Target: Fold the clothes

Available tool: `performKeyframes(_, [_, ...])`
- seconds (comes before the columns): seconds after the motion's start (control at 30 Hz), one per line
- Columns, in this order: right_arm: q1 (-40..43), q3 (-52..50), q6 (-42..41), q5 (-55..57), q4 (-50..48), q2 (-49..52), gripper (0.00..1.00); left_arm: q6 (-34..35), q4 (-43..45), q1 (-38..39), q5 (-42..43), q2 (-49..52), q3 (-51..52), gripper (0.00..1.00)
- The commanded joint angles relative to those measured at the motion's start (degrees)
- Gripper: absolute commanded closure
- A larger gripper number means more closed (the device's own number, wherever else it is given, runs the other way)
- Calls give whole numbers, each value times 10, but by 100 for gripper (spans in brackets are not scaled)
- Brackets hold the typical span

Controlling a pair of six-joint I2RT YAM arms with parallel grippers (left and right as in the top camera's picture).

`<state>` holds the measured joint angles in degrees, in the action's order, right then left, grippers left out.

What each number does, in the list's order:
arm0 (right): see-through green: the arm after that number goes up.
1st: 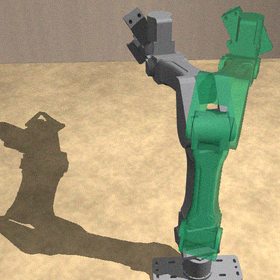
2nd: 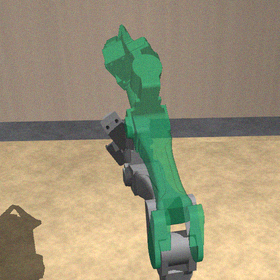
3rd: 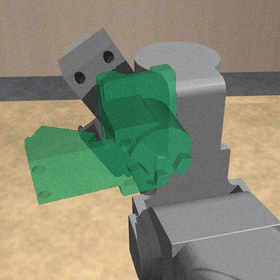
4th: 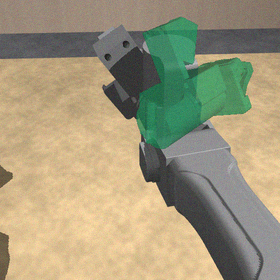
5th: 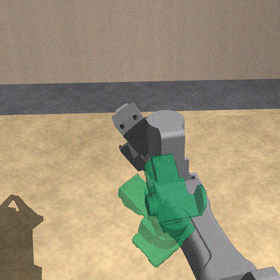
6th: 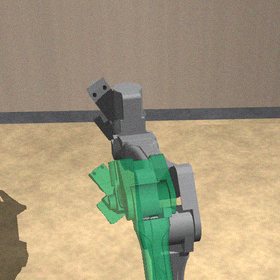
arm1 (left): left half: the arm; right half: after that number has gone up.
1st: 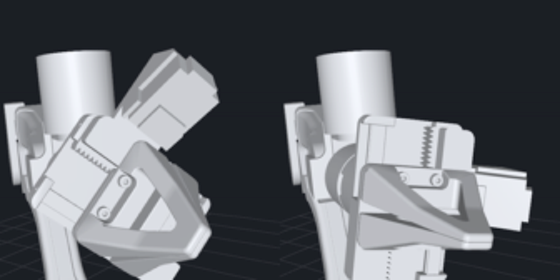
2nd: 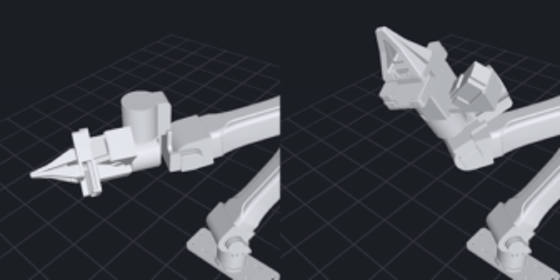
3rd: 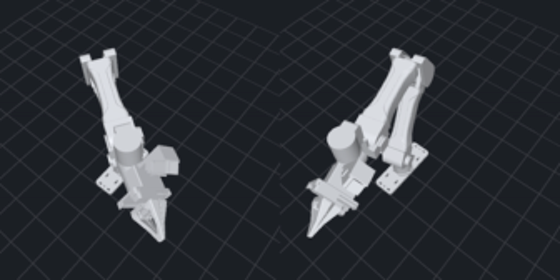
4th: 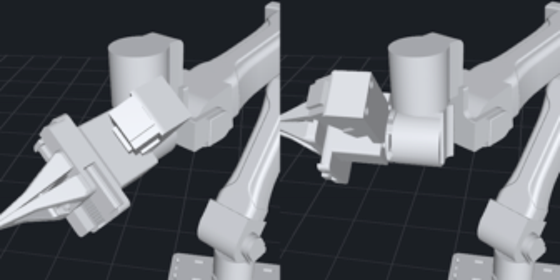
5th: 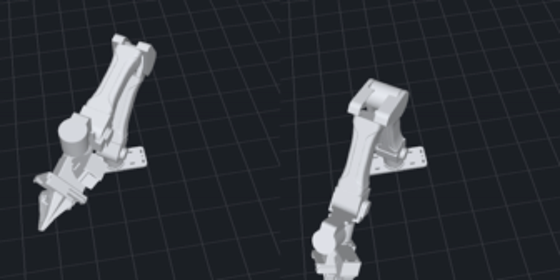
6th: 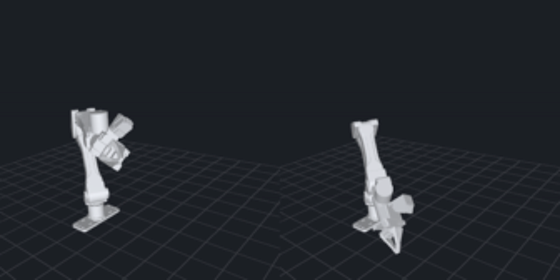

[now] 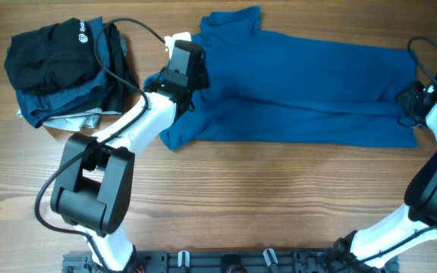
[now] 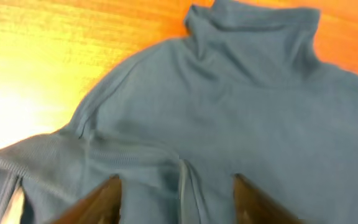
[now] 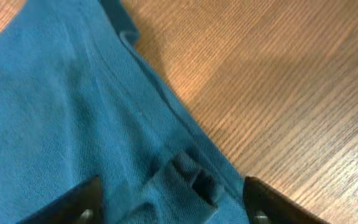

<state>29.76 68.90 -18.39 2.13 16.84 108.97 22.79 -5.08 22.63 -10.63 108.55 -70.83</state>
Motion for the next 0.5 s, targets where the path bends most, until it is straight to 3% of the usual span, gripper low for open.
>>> performKeyframes(0.0, [-2, 30, 48, 0, 15, -29, 16, -31, -16, -4, -10, -11, -45, 22])
performKeyframes(0.07, [-2, 40, 65, -29, 40, -65, 16, -30, -68, -4, -10, -38, -85, 18])
performKeyframes(0.1, [-2, 44, 64, -41, 55, -80, 17, -26, -97, -4, -9, -50, -101, 23])
performKeyframes(0.17, [-2, 45, 62, -83, 106, -113, 28, -2, -156, -4, 3, -74, -115, 71])
performKeyframes(0.2, [-2, 45, 62, -126, 150, -131, 43, 14, -201, -4, 23, -82, -115, 96])
performKeyframes(0.27, [-5, 45, 64, -176, 207, -137, 73, 19, -265, -4, 47, -80, -114, 96])
performKeyframes(0.33, [-18, 43, 71, -188, 261, -133, 91, 19, -312, -3, 76, -70, -113, 96])
performKeyframes(0.37, [-28, 40, 80, -188, 275, -131, 96, 19, -335, -3, 101, -62, -113, 96])
performKeyframes(0.47, [-81, 26, 99, -188, 282, -119, 96, 19, -383, -3, 153, -26, -113, 96])
